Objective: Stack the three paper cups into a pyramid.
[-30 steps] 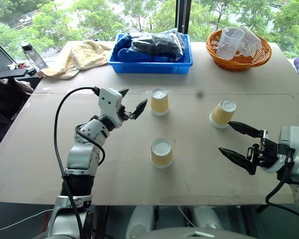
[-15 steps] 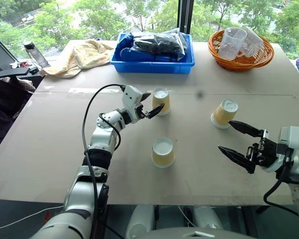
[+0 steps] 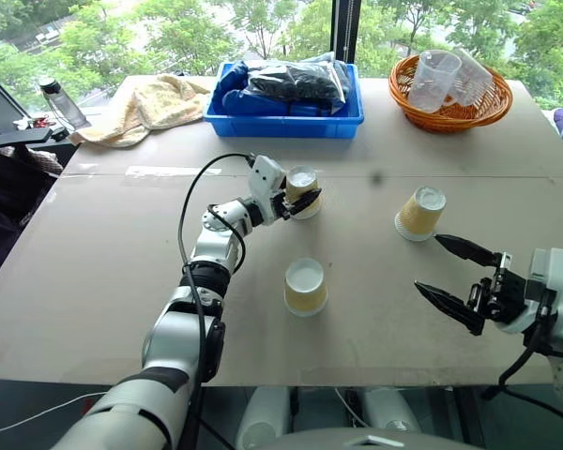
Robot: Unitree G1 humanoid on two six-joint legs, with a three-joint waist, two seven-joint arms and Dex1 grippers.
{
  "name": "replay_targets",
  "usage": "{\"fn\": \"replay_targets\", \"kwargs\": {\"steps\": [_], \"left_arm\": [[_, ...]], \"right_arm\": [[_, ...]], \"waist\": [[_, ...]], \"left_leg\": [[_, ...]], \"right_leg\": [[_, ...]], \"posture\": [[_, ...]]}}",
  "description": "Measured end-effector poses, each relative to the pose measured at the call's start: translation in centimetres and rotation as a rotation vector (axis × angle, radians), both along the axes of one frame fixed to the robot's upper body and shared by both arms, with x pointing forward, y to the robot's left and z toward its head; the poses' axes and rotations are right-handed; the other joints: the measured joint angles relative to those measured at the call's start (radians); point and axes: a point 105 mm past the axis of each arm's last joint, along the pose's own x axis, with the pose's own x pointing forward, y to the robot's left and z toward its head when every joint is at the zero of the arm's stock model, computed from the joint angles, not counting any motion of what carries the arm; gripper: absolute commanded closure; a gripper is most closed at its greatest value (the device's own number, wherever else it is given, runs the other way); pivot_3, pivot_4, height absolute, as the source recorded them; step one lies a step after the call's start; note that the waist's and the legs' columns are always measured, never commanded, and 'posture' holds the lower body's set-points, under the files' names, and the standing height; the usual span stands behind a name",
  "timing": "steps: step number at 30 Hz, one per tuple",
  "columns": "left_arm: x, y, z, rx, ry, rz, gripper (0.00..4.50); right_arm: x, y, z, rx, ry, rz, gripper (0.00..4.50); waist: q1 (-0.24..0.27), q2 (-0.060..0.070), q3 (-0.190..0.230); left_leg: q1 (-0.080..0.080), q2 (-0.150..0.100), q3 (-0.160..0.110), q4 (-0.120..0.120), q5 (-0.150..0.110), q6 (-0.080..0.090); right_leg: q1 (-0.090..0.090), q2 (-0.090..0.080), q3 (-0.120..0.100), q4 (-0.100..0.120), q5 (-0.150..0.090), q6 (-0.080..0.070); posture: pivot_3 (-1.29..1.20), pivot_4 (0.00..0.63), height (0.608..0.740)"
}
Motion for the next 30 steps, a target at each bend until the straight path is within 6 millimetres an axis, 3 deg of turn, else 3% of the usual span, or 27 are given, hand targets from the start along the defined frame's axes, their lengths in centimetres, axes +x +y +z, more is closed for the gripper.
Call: {"fn": "replay_targets", "kwargs": {"steps": [2, 9, 13, 16, 21, 26, 30], "left_arm": [[0.0, 0.0, 0.0, 0.001, -0.001, -0.003, 2.34], [-1.0, 0.1, -0.2, 0.007, -0.005, -0.053, 2.34], [-2.3, -0.1, 1.1, 0.0, -0.047, -0.131, 2.34], [-4.3, 0.7, 1.3, 0.039, -0.067, -0.188, 2.34], [-7.6, 3.1, -0.2, 0.112, -0.019, -0.235, 2.34], [-13.2, 5.1, -0.8, 0.131, 0.048, -0.319, 2.34], [-15.6, 6.1, -1.1, 0.14, 0.066, -0.322, 2.34]], "right_arm": [[0.0, -0.1, -0.1, -0.001, -0.005, -0.002, 0.0], [0.1, -0.3, -0.3, 0.0, -0.003, -0.002, 0.0], [0.3, -0.3, -0.1, -0.001, -0.014, 0.0, 0.0], [0.3, -0.2, 0.0, 0.0, -0.012, -0.002, 0.0], [0.4, -0.2, 0.1, -0.001, -0.009, -0.007, 0.0], [0.2, 0.0, 0.3, -0.008, 0.001, 0.024, 0.0], [0.0, 0.0, 0.4, -0.009, 0.005, 0.044, 0.0]], "waist": [[0.0, 0.0, 0.0], [-0.001, 0.0, 0.0], [0.0, 0.0, 0.0], [-0.005, 0.001, 0.0], [-0.002, 0.001, 0.0], [0.001, 0.001, 0.0], [0.006, 0.002, 0.0]], "left_leg": [[0.0, 0.0, 0.0, 0.0, 0.0, 0.0], [-0.001, 0.0, 0.0, 0.0, 0.0, 0.0], [-0.001, 0.0, 0.0, 0.0, 0.0, 0.0], [-0.001, 0.001, 0.0, 0.0, 0.0, 0.0], [0.0, 0.001, 0.0, 0.0, 0.0, 0.0], [0.0, 0.002, -0.001, -0.001, 0.0, 0.0], [0.001, 0.001, -0.001, -0.001, -0.002, 0.003]], "right_leg": [[0.0, 0.0, 0.0, 0.0, 0.0, 0.0], [-0.001, 0.0, 0.0, 0.001, 0.0, 0.0], [-0.001, 0.0, 0.0, 0.0, 0.0, 0.0], [-0.002, 0.001, 0.002, 0.001, 0.0, 0.0], [-0.002, 0.0, 0.002, 0.001, 0.0, 0.0], [-0.001, -0.001, 0.001, 0.0, 0.0, 0.0], [0.001, -0.001, 0.0, 0.0, 0.0, 0.0]], "posture": [[0.0, 0.15, 0.74], [0.0, 0.15, 0.74], [0.0, 0.15, 0.74], [0.0, 0.15, 0.74], [0.0, 0.15, 0.74], [0.0, 0.15, 0.74], [0.0, 0.15, 0.74]]}}
